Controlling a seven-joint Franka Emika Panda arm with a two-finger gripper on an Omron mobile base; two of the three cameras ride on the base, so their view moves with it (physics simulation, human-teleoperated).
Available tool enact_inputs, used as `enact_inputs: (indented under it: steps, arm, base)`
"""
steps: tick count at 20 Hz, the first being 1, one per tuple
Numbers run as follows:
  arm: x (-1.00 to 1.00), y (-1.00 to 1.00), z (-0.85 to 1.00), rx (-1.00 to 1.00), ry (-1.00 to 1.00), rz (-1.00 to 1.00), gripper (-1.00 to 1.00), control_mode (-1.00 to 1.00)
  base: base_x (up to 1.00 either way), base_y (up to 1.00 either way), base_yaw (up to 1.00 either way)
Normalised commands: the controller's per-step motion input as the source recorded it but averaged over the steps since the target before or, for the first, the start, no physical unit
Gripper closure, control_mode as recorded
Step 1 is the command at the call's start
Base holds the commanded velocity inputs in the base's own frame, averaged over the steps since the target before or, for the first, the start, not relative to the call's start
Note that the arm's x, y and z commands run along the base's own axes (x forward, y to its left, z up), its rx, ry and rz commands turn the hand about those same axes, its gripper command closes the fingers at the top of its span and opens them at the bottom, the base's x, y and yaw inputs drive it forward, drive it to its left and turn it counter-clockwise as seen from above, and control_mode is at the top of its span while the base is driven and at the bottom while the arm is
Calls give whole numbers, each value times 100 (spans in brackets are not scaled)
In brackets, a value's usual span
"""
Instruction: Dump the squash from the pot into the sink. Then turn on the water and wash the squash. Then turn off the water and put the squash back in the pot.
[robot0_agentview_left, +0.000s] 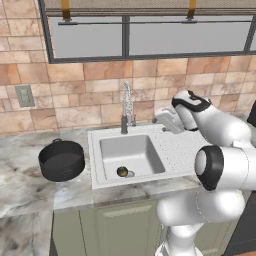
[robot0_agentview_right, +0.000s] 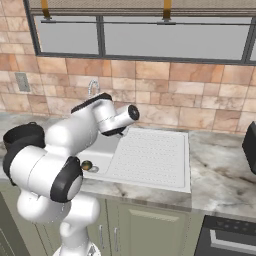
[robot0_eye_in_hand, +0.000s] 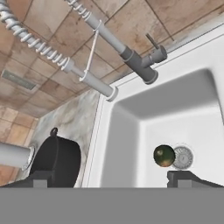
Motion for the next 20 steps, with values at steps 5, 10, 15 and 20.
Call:
enact_inputs:
  steps: [5,10,15,20]
  arm:
    - [20,0,-6,2,0,0,-100,-100]
    - [18,0,-10,0,0,0,-100,-100]
    - [13,0,-1,0,-2,0,-100,-100]
    - [9,0,0,1,-2,0,-100,-100]
  base:
    - [0,0,0]
    - [0,0,0]
    - [0,0,0]
    - [0,0,0]
